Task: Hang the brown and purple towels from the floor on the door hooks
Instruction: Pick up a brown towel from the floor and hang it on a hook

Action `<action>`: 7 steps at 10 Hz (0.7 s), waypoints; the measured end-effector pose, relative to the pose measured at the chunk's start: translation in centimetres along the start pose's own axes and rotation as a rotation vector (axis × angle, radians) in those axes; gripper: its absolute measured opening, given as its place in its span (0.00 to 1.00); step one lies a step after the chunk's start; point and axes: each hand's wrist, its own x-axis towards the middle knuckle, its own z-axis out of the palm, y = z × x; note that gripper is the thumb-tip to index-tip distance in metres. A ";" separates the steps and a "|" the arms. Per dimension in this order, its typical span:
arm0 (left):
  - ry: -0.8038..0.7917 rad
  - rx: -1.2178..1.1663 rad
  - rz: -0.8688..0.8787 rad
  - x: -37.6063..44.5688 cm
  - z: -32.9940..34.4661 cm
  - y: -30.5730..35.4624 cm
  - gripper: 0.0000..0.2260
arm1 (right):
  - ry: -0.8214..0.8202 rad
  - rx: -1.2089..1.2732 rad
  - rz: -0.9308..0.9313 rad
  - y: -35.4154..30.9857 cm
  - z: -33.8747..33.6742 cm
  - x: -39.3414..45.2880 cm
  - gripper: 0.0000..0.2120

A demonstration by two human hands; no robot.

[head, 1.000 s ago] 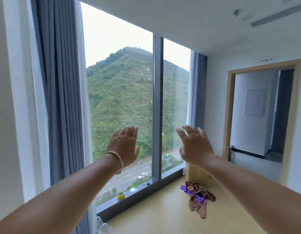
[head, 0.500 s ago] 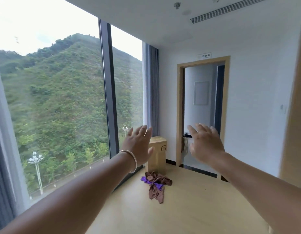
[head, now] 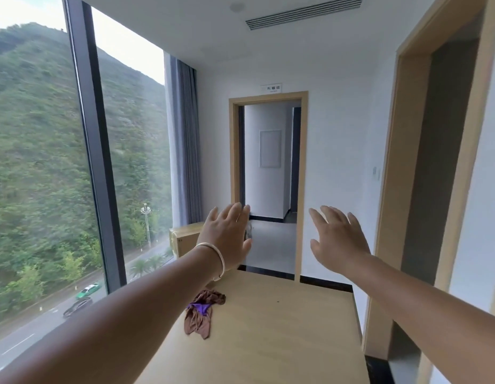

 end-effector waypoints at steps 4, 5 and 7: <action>0.004 -0.066 0.055 11.2 11.5 -1.9 0.33 | -0.029 -0.082 0.087 2.7 6.6 9.8 0.32; 0.006 -0.084 0.062 14.9 14.1 -3.6 0.33 | -0.035 -0.076 0.118 2.7 8.3 13.6 0.32; -0.006 -0.101 0.094 21.3 19.4 -6.4 0.33 | -0.038 -0.066 0.163 2.3 12.5 20.0 0.31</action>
